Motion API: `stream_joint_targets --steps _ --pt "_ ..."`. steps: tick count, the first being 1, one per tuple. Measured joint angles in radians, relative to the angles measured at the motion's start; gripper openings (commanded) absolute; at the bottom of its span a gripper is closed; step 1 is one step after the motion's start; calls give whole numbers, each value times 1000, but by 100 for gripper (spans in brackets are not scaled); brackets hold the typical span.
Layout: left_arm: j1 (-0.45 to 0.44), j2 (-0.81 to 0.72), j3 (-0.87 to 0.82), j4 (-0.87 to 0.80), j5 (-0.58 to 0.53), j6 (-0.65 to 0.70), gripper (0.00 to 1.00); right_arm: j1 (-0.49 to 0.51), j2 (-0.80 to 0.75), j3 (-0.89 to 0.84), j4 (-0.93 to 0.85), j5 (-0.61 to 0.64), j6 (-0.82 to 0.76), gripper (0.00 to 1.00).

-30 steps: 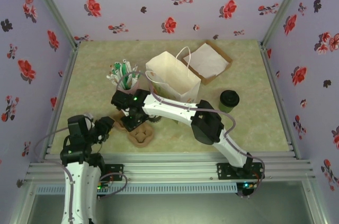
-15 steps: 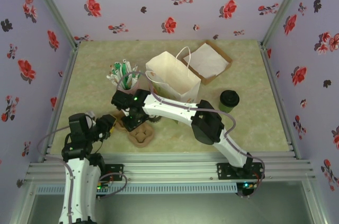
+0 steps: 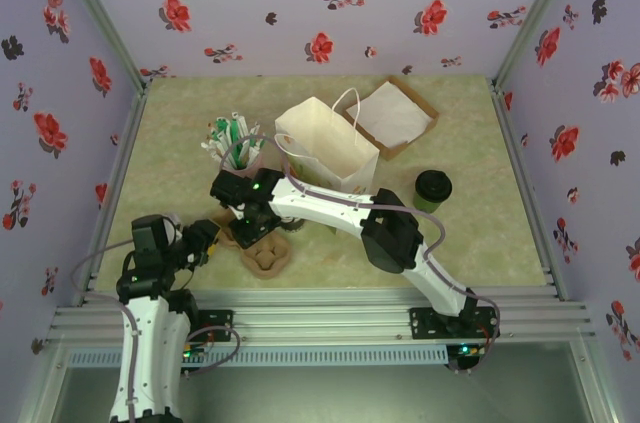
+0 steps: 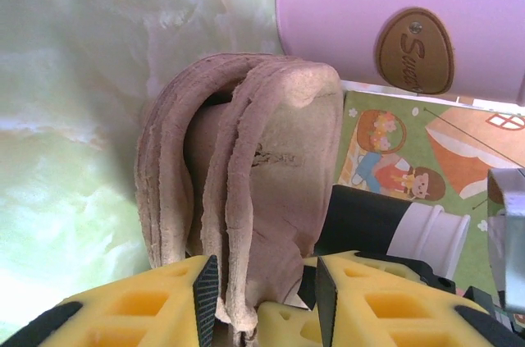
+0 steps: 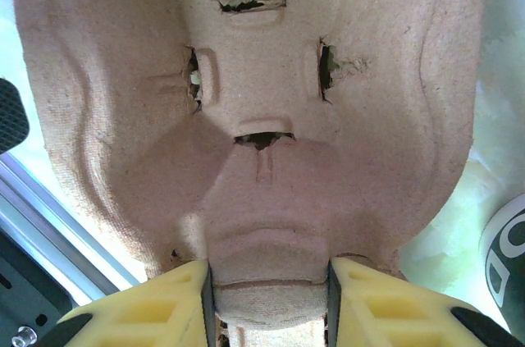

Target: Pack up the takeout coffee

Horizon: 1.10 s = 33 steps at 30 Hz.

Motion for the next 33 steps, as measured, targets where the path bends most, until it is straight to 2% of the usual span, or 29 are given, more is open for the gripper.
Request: stream_joint_targets --steps 20,29,33 --pt "0 54 0 49 0 6 34 -1 0 0 0 -10 0 36" --pt "0 76 -2 64 0 19 37 -1 0 0 0 -13 0 36" --pt "0 81 -4 71 1 27 42 -1 0 0 0 -13 0 36"
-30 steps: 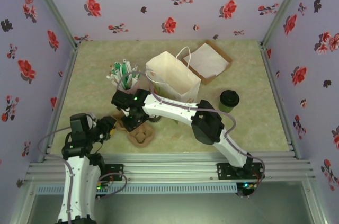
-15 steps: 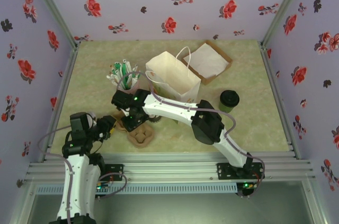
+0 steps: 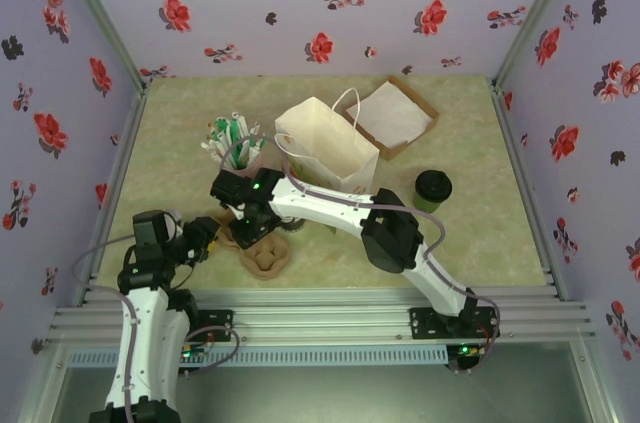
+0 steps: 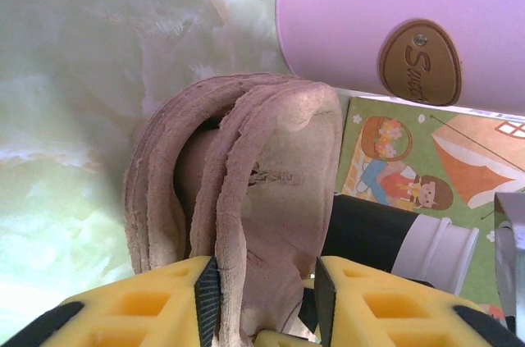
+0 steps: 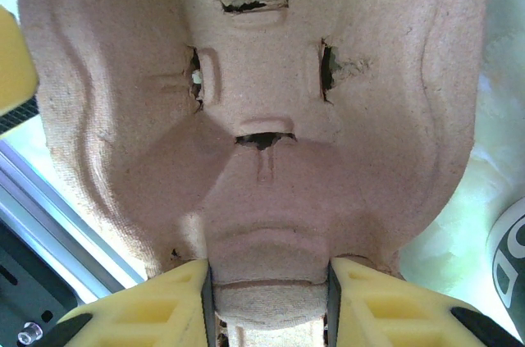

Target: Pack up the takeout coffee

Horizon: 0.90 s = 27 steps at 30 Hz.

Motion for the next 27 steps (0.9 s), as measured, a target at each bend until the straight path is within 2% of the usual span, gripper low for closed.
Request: stream_joint_targets --steps 5,27 --pt "0 7 -3 8 3 4 47 1 0 0 0 0 0 36" --pt "0 25 -9 26 7 8 48 7 -2 0 -1 23 -1 36"
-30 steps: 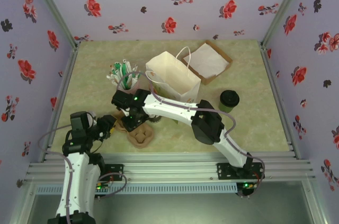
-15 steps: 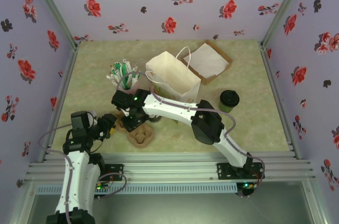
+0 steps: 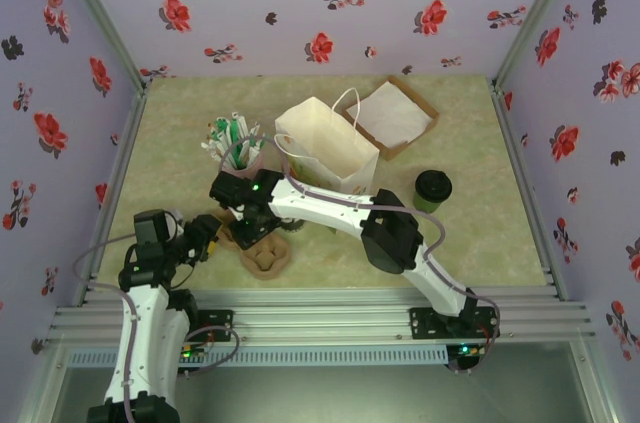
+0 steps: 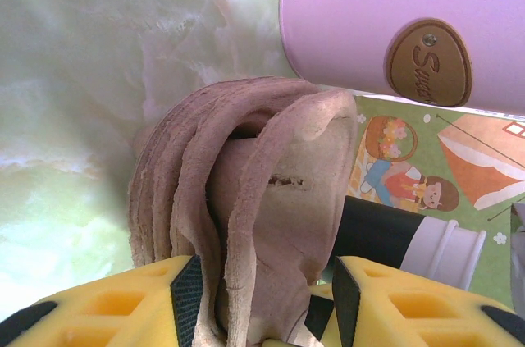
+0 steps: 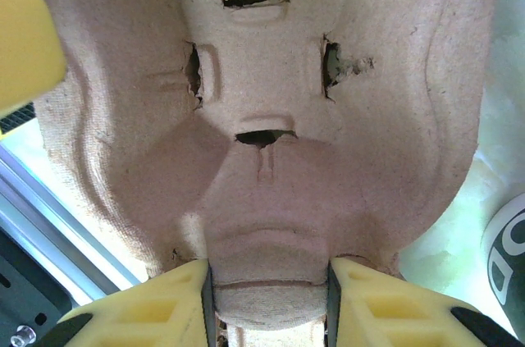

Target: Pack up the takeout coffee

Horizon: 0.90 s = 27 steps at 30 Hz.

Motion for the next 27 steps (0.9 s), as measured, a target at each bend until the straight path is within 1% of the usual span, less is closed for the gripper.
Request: stream_joint_targets --steps 8,27 --pt "0 0 0 0 0 11 51 2 -12 0 0 12 0 36" --pt "3 -29 0 -21 -8 21 51 6 -51 0 -4 31 19 37"
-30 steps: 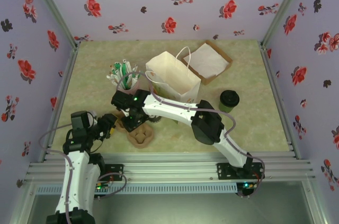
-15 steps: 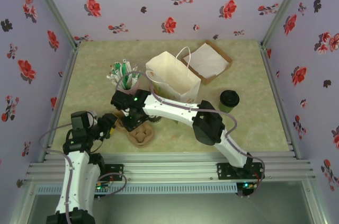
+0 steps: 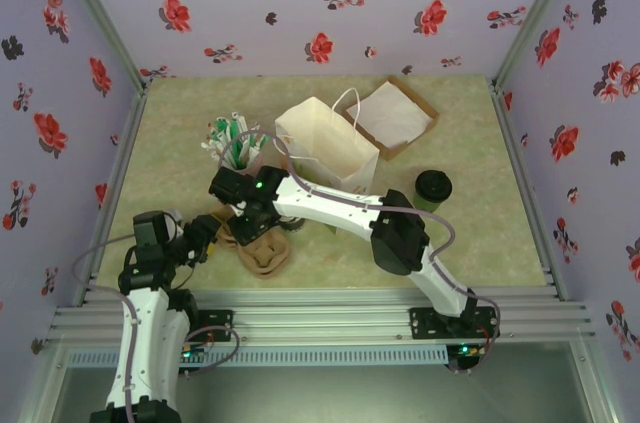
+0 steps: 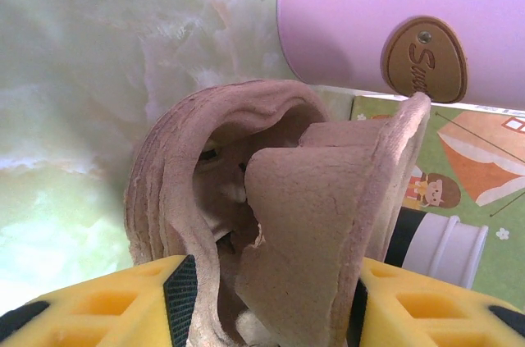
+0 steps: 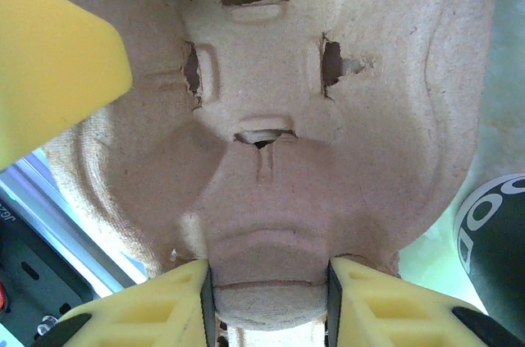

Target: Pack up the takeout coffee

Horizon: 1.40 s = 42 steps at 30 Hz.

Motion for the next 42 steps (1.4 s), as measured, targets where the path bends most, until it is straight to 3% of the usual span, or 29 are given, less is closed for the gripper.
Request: stream_joint_targets --steps 13,24,36,42 --pt "0 -20 0 -20 -10 14 51 -2 0 4 -13 -1 29 37" --pt "1 -38 0 -33 -18 23 52 -2 72 105 -73 -2 51 37" --pt "1 -92 36 -72 -14 23 61 -2 76 105 -76 -2 60 37" --pt "1 -111 125 -125 -21 28 74 4 63 101 -72 0 60 37"
